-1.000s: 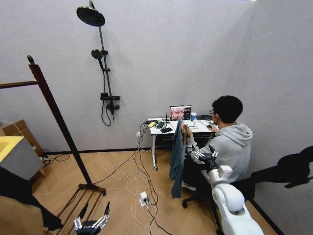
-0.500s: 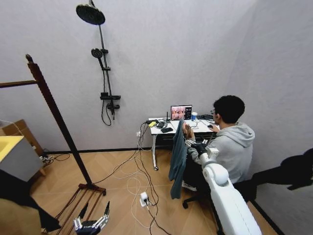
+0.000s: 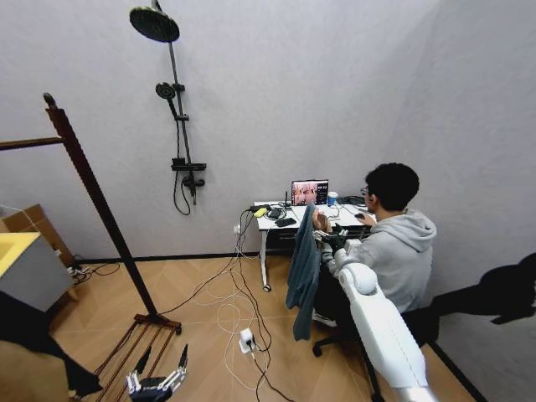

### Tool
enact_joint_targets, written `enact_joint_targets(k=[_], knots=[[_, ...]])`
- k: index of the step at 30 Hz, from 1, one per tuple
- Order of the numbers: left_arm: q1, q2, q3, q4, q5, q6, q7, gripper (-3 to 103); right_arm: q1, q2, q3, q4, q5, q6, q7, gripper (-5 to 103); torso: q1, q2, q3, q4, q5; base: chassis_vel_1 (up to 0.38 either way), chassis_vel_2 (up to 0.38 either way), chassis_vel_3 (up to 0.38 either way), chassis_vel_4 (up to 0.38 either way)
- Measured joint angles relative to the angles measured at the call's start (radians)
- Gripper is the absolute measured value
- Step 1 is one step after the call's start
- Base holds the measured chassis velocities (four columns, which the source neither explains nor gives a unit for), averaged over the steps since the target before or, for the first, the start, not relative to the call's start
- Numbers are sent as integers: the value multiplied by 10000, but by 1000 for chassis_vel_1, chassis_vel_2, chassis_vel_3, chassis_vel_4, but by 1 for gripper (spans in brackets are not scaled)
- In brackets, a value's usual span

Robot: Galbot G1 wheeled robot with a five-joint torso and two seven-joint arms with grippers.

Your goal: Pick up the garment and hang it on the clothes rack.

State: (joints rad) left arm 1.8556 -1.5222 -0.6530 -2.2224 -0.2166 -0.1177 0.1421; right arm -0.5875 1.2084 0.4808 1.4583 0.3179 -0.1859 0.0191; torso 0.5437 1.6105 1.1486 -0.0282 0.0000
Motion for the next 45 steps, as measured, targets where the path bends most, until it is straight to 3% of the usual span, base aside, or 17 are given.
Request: enact_joint_targets(k=[5, 7, 9, 11, 17, 21, 45], knots=[[0, 0, 0, 0, 0, 0, 0, 100, 163, -15, -100, -186, -12, 2, -90, 66, 0, 0, 0, -1, 0, 0, 0, 0, 0], [0, 0, 0, 0, 0, 0, 0, 100, 169, -14, -110, -202, -18, 2, -97, 66, 0, 0, 0, 0, 0, 0, 0, 0, 0], [0, 0, 0, 0, 0, 0, 0, 100, 173, -22, -125, -210, -24, -2, -109, 50, 0, 0, 0, 0, 0, 0, 0, 0, 0], [0, 0, 0, 1, 0, 0, 0, 100, 174, -33, -126, -211, -23, -6, -109, 50, 0, 0, 0, -1, 0, 0, 0, 0, 0], [0, 0, 0, 0, 0, 0, 0, 100, 137, -79, -123, -180, -31, -18, -100, 22, 0, 0, 0, 0, 0, 0, 0, 0, 0], [0, 0, 0, 1, 0, 0, 0, 100, 74, -108, -119, -108, -30, -26, -94, 10, 0, 0, 0, 1, 2, 0, 0, 0, 0], [0, 0, 0, 0, 0, 0, 0, 100, -91, -56, -804, 1098, 276, -320, -657, 10, 0, 0, 0, -1, -1, 46, 41, 40, 36]])
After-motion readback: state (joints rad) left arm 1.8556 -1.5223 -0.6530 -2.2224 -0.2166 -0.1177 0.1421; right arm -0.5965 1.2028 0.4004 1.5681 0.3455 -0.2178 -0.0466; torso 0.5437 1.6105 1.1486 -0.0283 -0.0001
